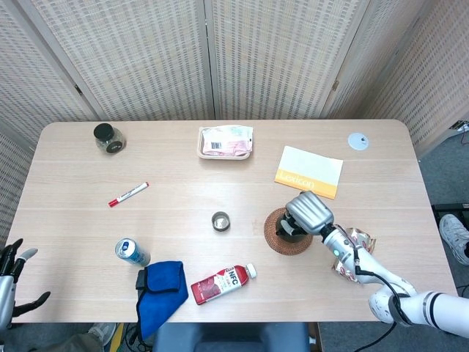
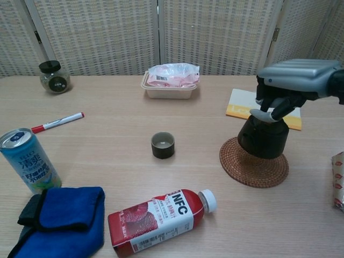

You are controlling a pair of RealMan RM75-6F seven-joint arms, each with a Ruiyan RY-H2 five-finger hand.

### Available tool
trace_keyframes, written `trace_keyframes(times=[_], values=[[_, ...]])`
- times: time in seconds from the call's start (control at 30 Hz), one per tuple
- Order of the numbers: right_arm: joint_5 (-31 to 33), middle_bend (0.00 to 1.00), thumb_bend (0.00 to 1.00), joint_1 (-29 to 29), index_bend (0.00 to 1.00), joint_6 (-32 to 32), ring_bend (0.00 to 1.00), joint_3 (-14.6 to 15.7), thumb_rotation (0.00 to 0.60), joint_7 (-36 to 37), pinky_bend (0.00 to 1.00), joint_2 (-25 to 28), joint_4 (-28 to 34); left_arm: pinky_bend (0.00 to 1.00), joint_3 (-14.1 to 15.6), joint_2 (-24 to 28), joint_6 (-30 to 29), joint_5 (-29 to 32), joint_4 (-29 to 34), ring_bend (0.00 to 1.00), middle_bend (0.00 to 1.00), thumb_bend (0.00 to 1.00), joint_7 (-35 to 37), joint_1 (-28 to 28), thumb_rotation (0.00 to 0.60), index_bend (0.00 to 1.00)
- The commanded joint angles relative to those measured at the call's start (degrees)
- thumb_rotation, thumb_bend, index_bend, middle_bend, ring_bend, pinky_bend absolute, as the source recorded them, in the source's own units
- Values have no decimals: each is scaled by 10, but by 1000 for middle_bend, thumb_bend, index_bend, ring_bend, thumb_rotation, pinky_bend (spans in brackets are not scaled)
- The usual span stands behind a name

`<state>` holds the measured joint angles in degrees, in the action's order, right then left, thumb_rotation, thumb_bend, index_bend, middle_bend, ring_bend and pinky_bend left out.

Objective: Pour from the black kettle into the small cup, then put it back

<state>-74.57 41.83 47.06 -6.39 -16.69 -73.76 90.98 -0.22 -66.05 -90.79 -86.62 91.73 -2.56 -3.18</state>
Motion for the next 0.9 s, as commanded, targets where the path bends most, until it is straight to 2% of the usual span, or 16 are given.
trace_keyframes(times=[0.03, 0.23, 0.67, 0.9], values=[[11, 1000, 516, 17, 1000, -14, 916, -8, 393, -15, 537, -3, -9, 0, 0, 0, -1, -1, 0, 29, 23, 56, 0, 0, 600, 193], [36, 1000, 517, 56, 1000, -43, 917, -23, 394, -50, 547, -20, -29, 0, 1, 0, -5, -3, 1, 29, 23, 56, -1, -3, 600, 193], [122, 1000, 517, 164, 1000, -113, 916, -48, 404, -119, 548, -100, -105, 0, 6, 6, -24, -17, -2, 29, 23, 56, 7, -12, 600, 193], [157, 1000, 517, 217, 1000, -130, 916, -50, 434, -147, 548, -142, -153, 0, 8, 10, -41, -19, -5, 29, 23, 56, 15, -24, 600, 193]])
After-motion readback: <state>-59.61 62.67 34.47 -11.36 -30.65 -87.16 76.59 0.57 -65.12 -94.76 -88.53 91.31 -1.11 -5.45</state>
